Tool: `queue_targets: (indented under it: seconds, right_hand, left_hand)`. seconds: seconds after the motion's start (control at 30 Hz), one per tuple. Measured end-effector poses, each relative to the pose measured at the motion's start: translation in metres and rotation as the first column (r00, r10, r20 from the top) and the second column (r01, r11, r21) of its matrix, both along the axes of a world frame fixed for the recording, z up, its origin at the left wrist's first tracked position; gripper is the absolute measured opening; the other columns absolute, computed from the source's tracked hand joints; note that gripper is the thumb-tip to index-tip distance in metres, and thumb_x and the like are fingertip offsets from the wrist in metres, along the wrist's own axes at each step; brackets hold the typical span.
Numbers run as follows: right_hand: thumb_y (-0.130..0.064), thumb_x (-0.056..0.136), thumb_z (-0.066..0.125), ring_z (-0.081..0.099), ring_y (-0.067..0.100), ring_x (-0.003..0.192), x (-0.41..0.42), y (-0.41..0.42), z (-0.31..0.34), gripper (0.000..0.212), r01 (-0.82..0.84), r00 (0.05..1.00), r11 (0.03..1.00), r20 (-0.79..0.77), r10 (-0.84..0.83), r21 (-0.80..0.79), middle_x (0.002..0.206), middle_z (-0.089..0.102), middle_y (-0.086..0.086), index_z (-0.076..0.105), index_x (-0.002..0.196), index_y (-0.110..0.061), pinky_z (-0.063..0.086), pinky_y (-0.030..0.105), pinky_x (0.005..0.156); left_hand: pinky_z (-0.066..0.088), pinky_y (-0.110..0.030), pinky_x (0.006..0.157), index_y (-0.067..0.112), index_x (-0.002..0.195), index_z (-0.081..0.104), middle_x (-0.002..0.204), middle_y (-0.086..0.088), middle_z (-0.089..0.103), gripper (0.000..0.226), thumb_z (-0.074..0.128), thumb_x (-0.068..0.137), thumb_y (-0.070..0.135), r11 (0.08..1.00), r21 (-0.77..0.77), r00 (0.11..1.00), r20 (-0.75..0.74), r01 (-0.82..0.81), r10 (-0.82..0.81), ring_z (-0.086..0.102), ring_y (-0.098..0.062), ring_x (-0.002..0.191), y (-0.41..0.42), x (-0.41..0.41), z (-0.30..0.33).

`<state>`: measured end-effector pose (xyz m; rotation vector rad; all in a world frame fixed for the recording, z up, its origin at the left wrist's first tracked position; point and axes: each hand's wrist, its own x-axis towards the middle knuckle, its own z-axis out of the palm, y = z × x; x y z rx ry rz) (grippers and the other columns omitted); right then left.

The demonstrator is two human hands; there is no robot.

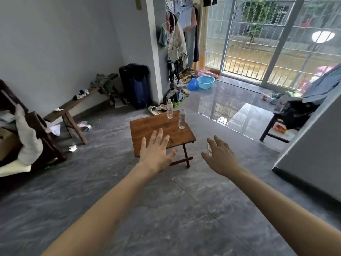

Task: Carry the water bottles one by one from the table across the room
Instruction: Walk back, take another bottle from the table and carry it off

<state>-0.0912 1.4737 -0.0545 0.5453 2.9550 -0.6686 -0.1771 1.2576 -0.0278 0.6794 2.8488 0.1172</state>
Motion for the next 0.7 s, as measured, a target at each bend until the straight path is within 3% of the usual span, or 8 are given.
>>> queue_targets:
  seconds: [0.37, 0.7]
  right_hand:
    - [-0.049, 0.099, 0.044, 0.009, 0.028, 0.153, -0.107, 0.057, -0.016, 0.069, 0.0, 0.999, 1.0, 0.051, -0.001, 0.014, 0.168, 0.007, 0.004, 0.018, 0.158, -0.023, 0.016, 0.05, 0.122]
    - [-0.053, 0.099, 0.041, 0.01, 0.028, 0.153, -0.269, 0.088, -0.013, 0.07, -0.026, 0.995, 0.997, 0.103, 0.019, 0.07, 0.168, 0.006, 0.005, 0.019, 0.158, -0.023, 0.016, 0.05, 0.123]
  left_hand:
    - [-0.011, -0.052, 0.125, 0.028, 0.163, 0.009, 0.171, 0.002, -0.017, 0.071, 0.021, 0.103, 0.064, 1.0, 0.0, 0.999, 0.025, 0.025, -0.025, -0.018, -0.018, 0.157, 0.061, -0.122, -0.018]
    - [-0.012, -0.051, 0.124, 0.028, 0.164, 0.005, 0.171, 0.001, -0.017, 0.071, 0.02, 0.104, 0.063, 1.0, 0.014, 1.0, 0.027, 0.001, -0.001, -0.018, -0.018, 0.157, 0.097, -0.292, -0.024]
